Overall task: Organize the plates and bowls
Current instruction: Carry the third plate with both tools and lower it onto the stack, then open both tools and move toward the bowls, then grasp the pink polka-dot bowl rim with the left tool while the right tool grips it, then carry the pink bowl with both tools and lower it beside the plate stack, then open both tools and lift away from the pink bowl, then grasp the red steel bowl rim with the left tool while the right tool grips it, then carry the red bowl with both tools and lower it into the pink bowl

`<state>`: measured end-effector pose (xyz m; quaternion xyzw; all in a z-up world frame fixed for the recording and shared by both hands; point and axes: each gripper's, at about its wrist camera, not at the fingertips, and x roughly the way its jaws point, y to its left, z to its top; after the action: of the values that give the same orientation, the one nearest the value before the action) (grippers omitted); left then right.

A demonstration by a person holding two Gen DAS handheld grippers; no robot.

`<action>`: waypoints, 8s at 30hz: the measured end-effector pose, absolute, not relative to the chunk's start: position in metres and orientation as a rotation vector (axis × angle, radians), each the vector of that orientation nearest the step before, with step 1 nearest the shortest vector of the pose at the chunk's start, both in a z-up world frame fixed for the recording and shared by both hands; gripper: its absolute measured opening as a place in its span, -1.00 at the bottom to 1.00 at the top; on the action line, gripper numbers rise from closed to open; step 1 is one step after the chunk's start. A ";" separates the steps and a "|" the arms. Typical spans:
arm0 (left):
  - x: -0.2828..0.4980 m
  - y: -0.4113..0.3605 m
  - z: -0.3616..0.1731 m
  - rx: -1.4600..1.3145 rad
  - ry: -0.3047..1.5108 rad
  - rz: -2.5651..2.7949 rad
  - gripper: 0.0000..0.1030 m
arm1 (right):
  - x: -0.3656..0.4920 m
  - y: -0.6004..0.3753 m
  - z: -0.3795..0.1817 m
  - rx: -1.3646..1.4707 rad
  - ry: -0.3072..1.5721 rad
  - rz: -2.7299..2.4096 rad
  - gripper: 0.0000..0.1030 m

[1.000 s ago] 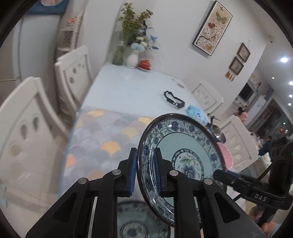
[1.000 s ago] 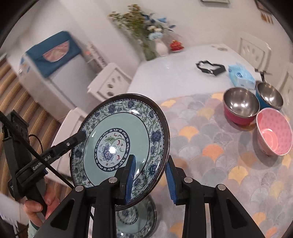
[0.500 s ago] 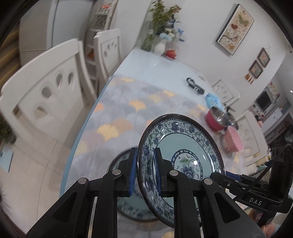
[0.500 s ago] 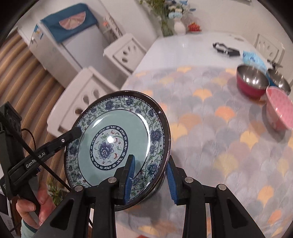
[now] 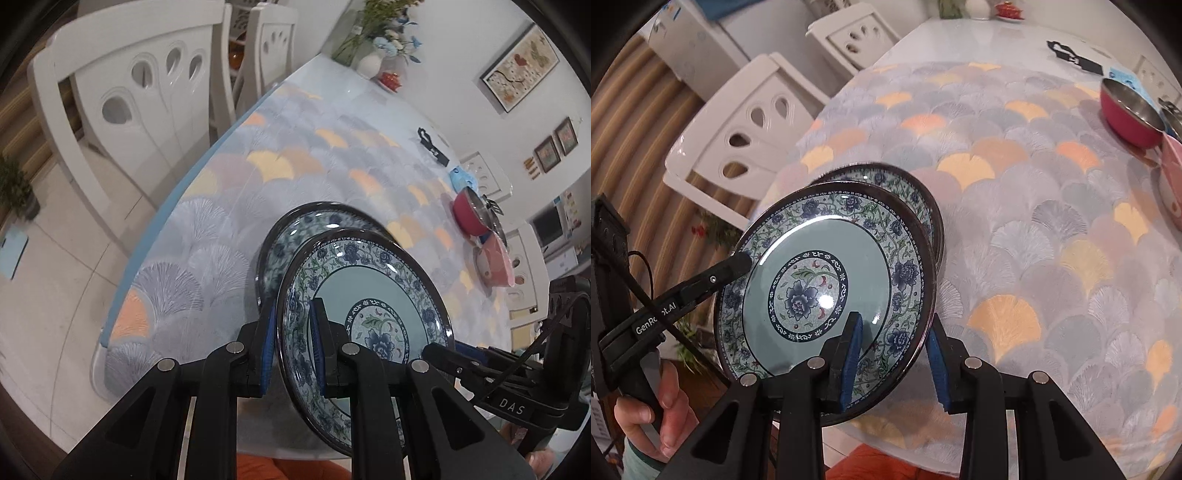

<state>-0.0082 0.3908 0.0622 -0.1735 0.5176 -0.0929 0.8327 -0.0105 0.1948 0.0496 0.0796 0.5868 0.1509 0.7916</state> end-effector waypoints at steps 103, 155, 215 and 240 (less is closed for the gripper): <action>0.099 -0.035 0.088 -0.275 1.134 -0.532 -0.76 | 0.071 -0.202 0.067 0.304 1.170 0.078 -0.66; 0.003 0.092 0.103 -0.100 1.162 -0.539 -0.75 | -0.049 -0.115 0.070 0.514 1.323 0.071 -0.61; 0.272 -0.005 0.050 -0.273 1.260 -0.560 -0.72 | 0.226 -0.182 0.021 0.555 1.238 0.118 -0.44; 0.113 0.064 0.194 -0.262 1.031 -0.594 -0.72 | 0.068 -0.116 0.165 0.508 1.079 0.126 -0.43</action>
<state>0.1134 0.0642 0.1938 -0.1230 0.4844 -0.2789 0.8200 0.0682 -0.1162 0.1653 0.2389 0.5077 0.0592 0.8256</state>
